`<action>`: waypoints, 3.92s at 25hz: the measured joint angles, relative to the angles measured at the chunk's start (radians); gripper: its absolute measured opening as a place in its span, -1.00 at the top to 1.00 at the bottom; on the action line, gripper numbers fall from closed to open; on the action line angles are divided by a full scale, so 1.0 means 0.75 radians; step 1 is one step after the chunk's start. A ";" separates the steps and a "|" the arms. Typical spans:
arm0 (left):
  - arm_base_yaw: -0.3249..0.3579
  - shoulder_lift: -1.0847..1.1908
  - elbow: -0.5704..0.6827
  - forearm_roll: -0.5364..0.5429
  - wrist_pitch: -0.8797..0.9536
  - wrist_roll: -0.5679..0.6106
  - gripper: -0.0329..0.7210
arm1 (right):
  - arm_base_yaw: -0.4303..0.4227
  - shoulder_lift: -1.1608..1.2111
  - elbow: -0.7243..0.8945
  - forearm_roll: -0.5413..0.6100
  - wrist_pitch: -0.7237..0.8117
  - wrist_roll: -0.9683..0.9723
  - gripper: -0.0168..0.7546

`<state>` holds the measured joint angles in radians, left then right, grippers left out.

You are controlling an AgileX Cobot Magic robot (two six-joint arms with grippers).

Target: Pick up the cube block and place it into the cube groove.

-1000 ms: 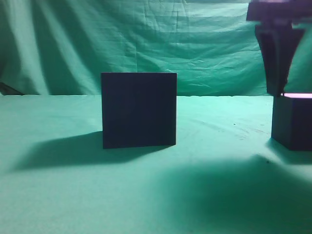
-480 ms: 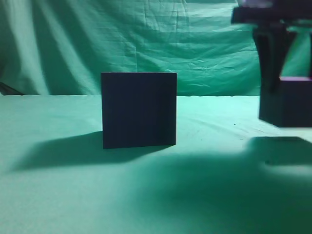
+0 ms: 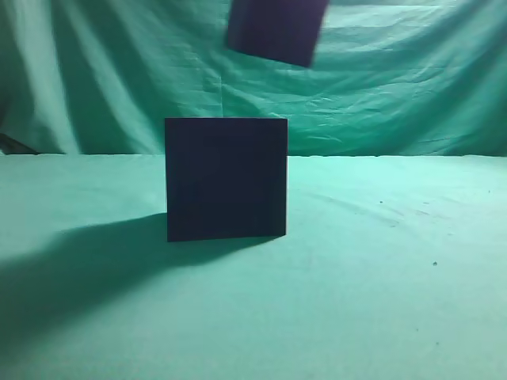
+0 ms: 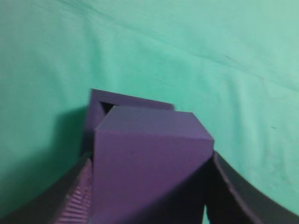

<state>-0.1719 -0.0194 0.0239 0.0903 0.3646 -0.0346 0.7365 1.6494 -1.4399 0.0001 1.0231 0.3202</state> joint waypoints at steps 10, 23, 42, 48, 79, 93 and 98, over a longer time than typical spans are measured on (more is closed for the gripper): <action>0.000 0.000 0.000 0.000 0.000 0.000 0.91 | 0.037 0.141 -0.020 0.085 -0.120 0.063 -0.14; 0.000 0.000 0.000 0.000 0.000 0.000 0.91 | 0.037 0.152 -0.020 0.111 -0.087 0.065 -0.14; 0.000 0.000 0.000 0.000 0.000 0.000 0.91 | 0.037 0.178 -0.035 0.101 -0.058 0.022 -0.14; 0.000 0.000 0.000 0.000 0.000 0.000 0.91 | 0.037 0.178 -0.035 0.111 -0.029 0.004 -0.14; 0.000 0.000 0.000 0.000 0.000 0.000 0.91 | 0.037 0.234 -0.308 0.035 0.276 -0.156 -0.36; 0.000 0.000 0.000 0.000 0.000 0.000 0.91 | 0.037 -0.377 -0.291 -0.004 0.303 -0.120 0.96; 0.000 0.000 0.000 0.000 0.000 0.000 0.91 | 0.037 -0.713 0.050 -0.006 0.320 -0.114 0.96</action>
<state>-0.1719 -0.0194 0.0239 0.0903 0.3646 -0.0346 0.7643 1.1145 -1.4021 -0.0043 1.2633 0.2348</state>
